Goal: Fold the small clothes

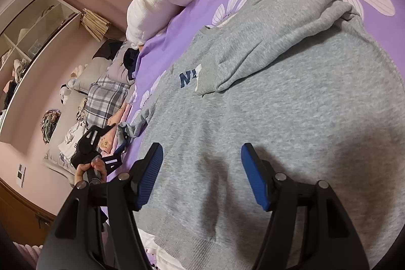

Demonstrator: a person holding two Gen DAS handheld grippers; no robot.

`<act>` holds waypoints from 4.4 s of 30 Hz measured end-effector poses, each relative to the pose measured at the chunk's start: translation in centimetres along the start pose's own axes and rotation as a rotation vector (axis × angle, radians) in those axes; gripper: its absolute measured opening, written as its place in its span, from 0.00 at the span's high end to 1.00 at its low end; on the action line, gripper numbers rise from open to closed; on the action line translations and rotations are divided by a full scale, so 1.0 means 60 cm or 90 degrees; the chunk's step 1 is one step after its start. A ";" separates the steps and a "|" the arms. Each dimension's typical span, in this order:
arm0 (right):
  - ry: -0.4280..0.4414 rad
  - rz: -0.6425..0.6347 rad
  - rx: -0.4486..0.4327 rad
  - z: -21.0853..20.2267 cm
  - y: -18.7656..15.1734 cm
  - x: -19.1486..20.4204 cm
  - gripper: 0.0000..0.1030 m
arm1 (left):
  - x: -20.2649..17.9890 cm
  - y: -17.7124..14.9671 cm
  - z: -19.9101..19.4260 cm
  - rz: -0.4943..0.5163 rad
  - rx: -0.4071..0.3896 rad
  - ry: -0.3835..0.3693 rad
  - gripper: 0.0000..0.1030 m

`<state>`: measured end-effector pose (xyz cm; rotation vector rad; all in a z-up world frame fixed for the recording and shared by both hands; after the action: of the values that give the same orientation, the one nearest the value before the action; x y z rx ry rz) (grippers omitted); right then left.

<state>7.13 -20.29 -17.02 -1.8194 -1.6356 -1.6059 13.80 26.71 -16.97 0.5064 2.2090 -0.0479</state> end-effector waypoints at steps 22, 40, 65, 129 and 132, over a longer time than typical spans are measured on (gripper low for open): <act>-0.019 -0.013 0.030 0.024 0.001 0.000 0.35 | 0.033 0.076 -0.028 -0.044 -0.108 0.057 0.79; -0.009 0.003 -0.030 -0.042 0.014 -0.012 0.35 | -0.324 -0.231 0.001 0.572 -0.055 -0.003 0.86; -0.028 0.009 0.005 0.048 0.136 -0.001 0.33 | -0.217 -0.304 0.049 0.653 0.064 0.090 0.40; -0.303 -0.121 -0.014 -0.152 -0.013 -0.010 0.34 | -0.030 -0.276 -0.074 0.573 0.243 0.049 0.22; -0.299 -0.083 -0.025 -0.182 -0.033 -0.029 0.34 | -0.020 -0.287 -0.075 0.546 0.265 0.033 0.20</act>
<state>-0.15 -28.61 -15.17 -2.2826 -1.9552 -1.3298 4.72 11.44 -15.51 1.6536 1.8578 -0.0353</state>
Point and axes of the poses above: each gripper's, at about its wrist camera, not at the fingertips, and z roughly the way its jaws point, x to its left, y to its top, the point moved 5 cm from there along z, roughly the way its jaws point, and after that the axes turned 10 degrees about y, right-handed, at the moved point
